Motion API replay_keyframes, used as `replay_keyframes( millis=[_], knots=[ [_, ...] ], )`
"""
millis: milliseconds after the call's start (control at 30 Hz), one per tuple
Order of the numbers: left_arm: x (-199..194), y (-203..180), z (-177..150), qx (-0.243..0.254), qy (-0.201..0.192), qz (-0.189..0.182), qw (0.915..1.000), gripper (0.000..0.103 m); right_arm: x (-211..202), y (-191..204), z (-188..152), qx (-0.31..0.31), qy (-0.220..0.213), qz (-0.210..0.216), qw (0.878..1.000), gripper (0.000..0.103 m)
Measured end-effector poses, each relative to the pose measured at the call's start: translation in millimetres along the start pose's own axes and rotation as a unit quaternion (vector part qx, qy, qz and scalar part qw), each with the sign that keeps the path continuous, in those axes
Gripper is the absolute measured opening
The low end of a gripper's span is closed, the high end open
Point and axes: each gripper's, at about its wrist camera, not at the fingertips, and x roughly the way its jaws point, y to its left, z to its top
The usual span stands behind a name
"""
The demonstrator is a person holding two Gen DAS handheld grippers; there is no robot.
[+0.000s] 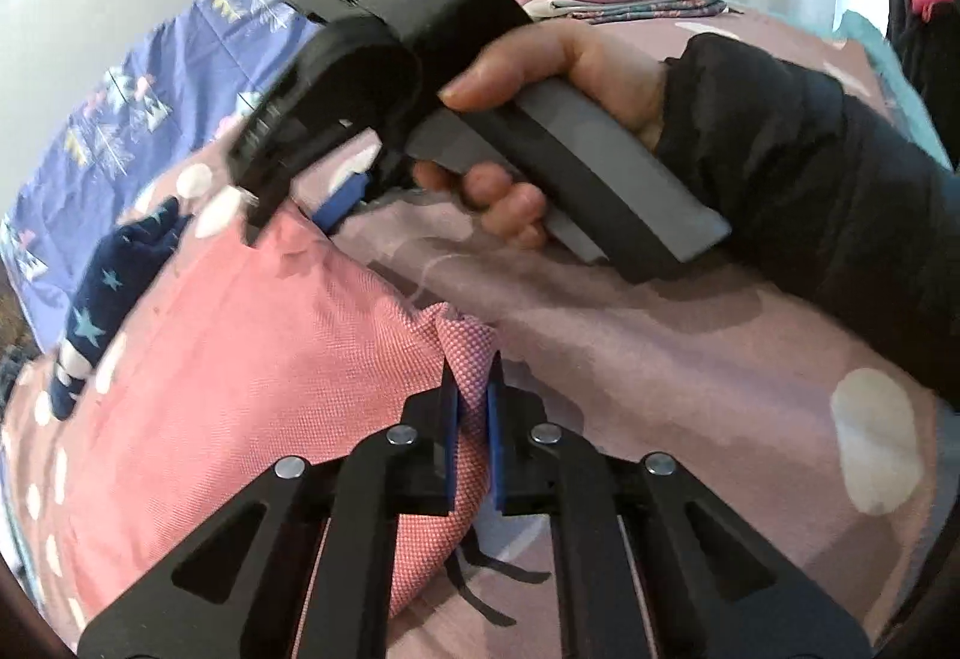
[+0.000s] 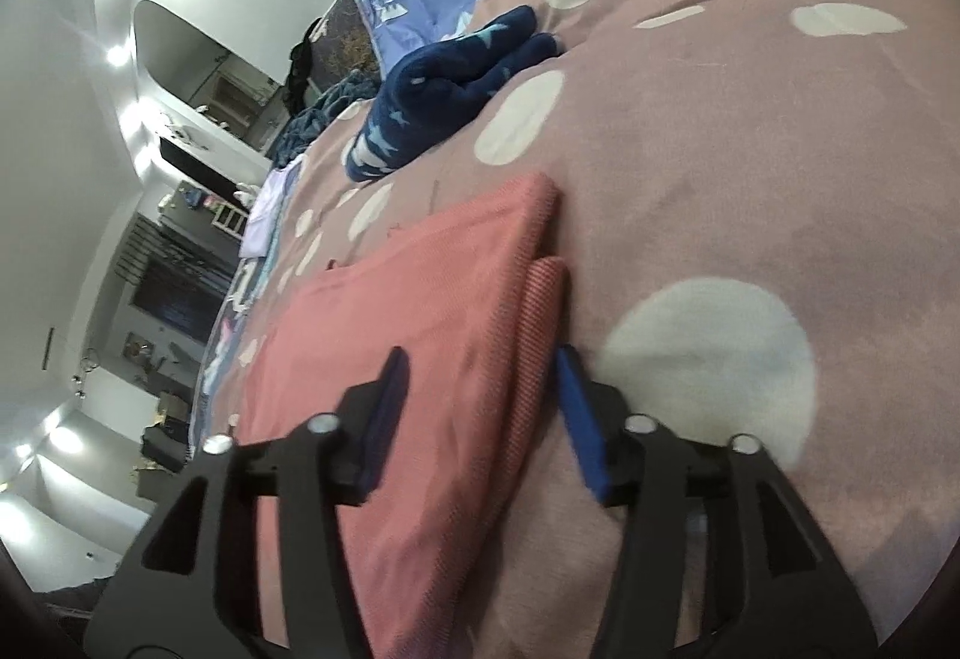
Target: Fold small clothes
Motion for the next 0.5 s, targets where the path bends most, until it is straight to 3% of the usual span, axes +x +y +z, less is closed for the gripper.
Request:
replay_keyframes(
  millis=[33,100,167,300,433,500],
  knots=[
    [2,0,-2,-0.001,0.004,-0.004,1.0,0.007,2,2,3,0.0,0.0,-0.004,1.0,0.042],
    [6,-2,-4,0.001,0.008,-0.009,0.9999,0.007,12,5,11,0.002,-0.001,-0.072,0.997,0.007],
    [6,-6,-4,0.005,0.007,-0.017,0.9998,0.006,7,9,16,0.011,-0.023,-0.06,0.998,0.006],
    [3,-6,-5,-0.003,0.005,-0.03,0.9995,0.005,-13,31,17,-0.026,-0.064,-0.036,0.997,0.006],
    [7,-3,-6,-0.015,0.002,-0.051,0.9986,0.005,2,12,18,-0.018,-0.056,-0.082,0.995,0.006],
    [10,-6,-7,-0.014,0.006,-0.062,0.9979,0.005,15,-14,20,0.023,-0.042,-0.066,0.997,0.004]
  ],
)
